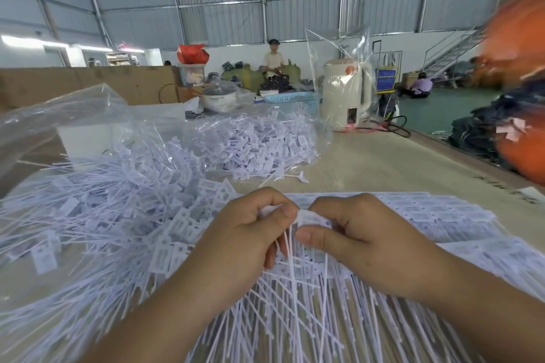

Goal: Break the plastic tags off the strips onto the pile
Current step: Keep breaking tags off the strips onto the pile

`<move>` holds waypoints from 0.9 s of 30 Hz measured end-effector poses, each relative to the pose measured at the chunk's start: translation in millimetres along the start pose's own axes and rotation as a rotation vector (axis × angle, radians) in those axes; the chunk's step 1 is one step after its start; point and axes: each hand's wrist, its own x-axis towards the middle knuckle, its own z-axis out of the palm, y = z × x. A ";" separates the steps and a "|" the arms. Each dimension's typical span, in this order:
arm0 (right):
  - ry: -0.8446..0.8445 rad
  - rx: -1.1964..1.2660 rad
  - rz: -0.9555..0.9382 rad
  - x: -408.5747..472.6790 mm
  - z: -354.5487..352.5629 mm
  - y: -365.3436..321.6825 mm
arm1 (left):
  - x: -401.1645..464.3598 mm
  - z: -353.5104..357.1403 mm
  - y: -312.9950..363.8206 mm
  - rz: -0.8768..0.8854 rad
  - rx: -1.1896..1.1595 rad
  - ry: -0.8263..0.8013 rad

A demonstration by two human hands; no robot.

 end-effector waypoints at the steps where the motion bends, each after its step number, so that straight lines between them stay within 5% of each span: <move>1: 0.028 -0.044 0.007 -0.2 1.5 -2.2 | 0.3 1.3 -0.2 -0.001 -0.029 0.028; 10: 0.252 -0.228 0.018 0.3 12.2 -19.2 | -1.9 18.9 -0.9 0.000 -0.256 0.244; 15: 0.384 -0.085 0.077 2.2 1.6 -12.3 | 0.9 11.2 -4.3 -0.060 -0.446 0.314; 23: 0.024 -0.031 -0.031 -1.2 -6.6 -5.9 | 0.2 10.1 -6.7 -0.007 -0.170 0.080; 27: -0.039 -0.047 -0.062 -1.2 -4.9 -7.1 | -2.4 12.5 -4.5 -0.022 -0.229 -0.089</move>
